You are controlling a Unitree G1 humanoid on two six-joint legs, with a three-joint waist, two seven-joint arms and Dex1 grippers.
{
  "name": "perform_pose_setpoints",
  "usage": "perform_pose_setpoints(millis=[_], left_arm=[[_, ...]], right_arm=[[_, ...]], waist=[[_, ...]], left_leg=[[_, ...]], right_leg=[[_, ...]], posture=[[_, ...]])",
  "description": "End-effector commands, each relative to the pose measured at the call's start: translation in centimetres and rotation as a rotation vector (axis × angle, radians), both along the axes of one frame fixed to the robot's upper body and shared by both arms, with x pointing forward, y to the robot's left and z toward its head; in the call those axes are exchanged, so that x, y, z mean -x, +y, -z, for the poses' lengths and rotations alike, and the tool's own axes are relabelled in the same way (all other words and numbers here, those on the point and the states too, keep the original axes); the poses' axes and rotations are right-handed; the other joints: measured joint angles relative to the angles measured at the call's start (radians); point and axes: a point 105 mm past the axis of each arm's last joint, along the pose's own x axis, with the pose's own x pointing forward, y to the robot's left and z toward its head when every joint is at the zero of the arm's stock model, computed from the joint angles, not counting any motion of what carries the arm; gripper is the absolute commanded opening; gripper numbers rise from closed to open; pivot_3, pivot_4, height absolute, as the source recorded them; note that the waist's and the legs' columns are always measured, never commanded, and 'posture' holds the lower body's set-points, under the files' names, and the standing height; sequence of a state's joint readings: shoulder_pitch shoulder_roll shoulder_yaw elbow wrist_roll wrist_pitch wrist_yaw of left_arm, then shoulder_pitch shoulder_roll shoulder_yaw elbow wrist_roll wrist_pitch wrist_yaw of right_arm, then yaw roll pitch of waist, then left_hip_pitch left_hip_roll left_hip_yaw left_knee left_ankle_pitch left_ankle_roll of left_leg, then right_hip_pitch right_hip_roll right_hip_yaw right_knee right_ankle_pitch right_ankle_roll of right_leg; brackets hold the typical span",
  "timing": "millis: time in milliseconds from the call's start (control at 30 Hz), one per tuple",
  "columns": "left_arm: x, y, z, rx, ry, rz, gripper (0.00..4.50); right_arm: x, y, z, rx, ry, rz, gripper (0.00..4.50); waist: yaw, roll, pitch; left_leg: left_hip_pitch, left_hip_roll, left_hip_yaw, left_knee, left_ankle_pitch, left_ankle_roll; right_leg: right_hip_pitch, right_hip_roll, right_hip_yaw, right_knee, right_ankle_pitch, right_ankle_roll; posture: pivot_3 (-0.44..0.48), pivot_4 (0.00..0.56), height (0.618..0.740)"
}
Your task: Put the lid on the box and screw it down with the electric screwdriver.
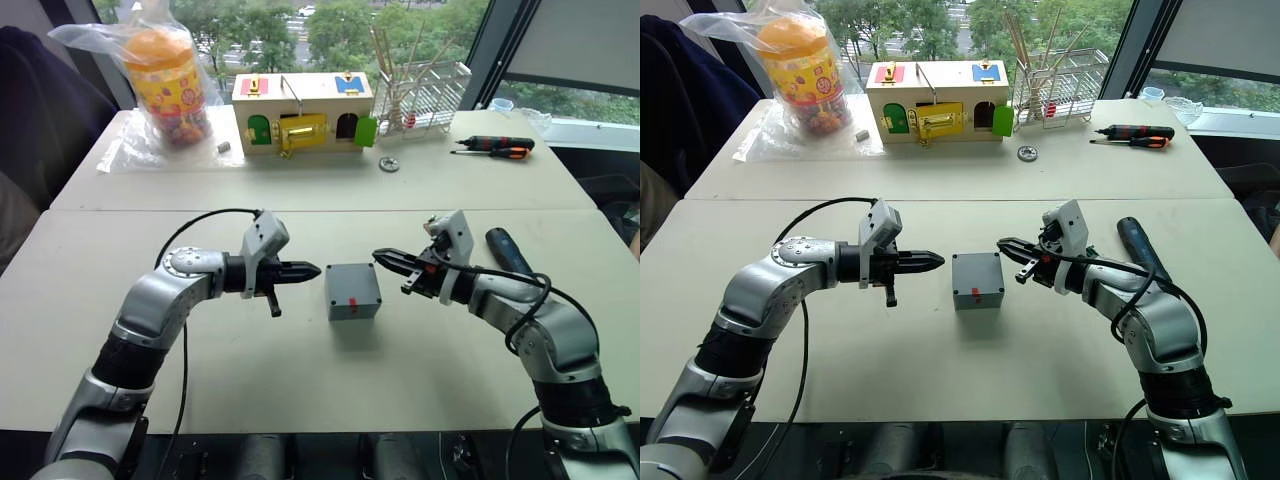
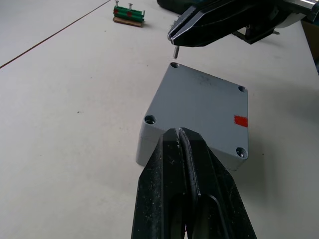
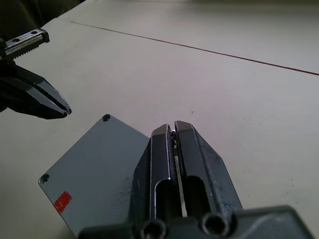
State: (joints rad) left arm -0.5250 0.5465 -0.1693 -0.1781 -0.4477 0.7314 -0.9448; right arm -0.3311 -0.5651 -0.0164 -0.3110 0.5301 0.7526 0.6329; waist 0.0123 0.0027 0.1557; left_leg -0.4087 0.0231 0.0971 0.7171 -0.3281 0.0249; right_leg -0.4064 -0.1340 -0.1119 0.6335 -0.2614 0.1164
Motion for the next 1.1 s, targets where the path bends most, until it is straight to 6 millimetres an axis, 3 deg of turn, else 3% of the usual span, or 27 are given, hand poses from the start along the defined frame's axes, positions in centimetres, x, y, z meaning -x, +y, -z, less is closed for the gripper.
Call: perform_pose_setpoints(millis=[33, 1100], left_arm=[[0.0, -0.2, -1.1, 0.019, -0.044, 0.014, 0.0], [0.0, -0.2, -1.1, 0.017, -0.05, 0.005, 0.0]], right_arm=[[0.3, 0.5, -1.9, -0.024, -0.068, -0.023, 0.05], [-0.1, 0.8, 0.1, -0.012, -0.017, -0.017, 0.05]], waist=[[0.0, 0.0, 0.0], [0.0, 0.0, 0.0]], left_leg=[[0.0, 0.0, 0.0, 0.0, 0.0, 0.0], [0.0, 0.0, 0.0, 0.0, 0.0, 0.0]], right_leg=[[0.0, 0.0, 0.0, 0.0, 0.0, 0.0], [0.0, 0.0, 0.0, 0.0, 0.0, 0.0]], posture=[[0.0, 0.15, 0.708], [0.0, 0.15, 0.708]])
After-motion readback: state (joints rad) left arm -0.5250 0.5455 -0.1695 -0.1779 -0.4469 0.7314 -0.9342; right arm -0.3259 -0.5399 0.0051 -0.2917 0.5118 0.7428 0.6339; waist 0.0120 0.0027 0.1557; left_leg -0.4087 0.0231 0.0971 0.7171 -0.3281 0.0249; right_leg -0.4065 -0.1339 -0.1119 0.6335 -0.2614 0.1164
